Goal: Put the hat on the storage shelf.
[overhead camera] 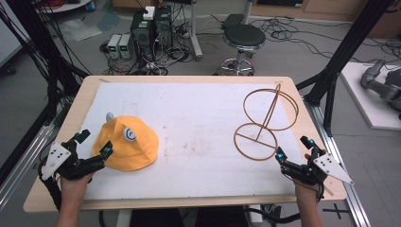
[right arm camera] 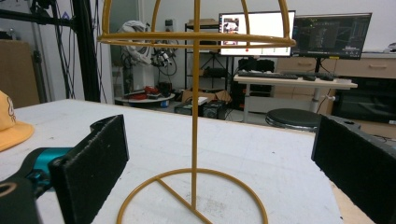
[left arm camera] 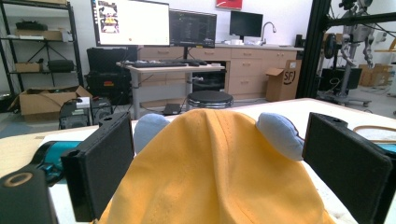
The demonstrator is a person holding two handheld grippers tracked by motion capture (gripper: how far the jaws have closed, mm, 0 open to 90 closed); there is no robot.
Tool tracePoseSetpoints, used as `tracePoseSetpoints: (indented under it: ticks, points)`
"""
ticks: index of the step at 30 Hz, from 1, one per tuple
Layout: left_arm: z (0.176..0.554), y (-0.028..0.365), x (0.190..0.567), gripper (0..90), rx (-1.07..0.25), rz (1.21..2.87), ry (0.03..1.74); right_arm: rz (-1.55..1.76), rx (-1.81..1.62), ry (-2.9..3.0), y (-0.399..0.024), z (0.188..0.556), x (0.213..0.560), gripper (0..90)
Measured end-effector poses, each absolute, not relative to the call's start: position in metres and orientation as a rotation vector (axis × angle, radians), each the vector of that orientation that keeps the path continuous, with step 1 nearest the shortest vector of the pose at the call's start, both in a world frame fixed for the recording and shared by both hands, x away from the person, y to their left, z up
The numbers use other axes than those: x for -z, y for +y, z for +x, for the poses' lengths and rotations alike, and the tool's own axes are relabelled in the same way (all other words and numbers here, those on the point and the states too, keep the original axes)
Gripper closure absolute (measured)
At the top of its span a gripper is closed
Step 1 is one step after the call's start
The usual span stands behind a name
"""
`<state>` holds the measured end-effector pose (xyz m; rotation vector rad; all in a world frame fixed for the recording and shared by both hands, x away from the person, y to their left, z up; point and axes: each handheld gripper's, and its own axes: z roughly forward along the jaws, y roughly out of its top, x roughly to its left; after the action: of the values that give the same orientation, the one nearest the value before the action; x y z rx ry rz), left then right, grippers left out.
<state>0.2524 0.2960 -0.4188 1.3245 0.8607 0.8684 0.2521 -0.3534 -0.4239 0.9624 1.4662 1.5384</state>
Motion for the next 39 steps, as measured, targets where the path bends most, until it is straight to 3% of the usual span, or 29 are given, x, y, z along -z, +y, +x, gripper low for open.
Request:
tracePoseSetpoints:
  ticks: [14,39]
  points:
    - [0.254,0.296,0.419,11.4,-0.867,1.325,0.875,0.954,-1.535,1.473,-0.353,0.252,0.424,3.4]
    - [0.283,0.279,0.428,34.1,-0.784,1.559,0.974,0.970,-1.529,1.468,-0.355,0.248,0.424,3.4]
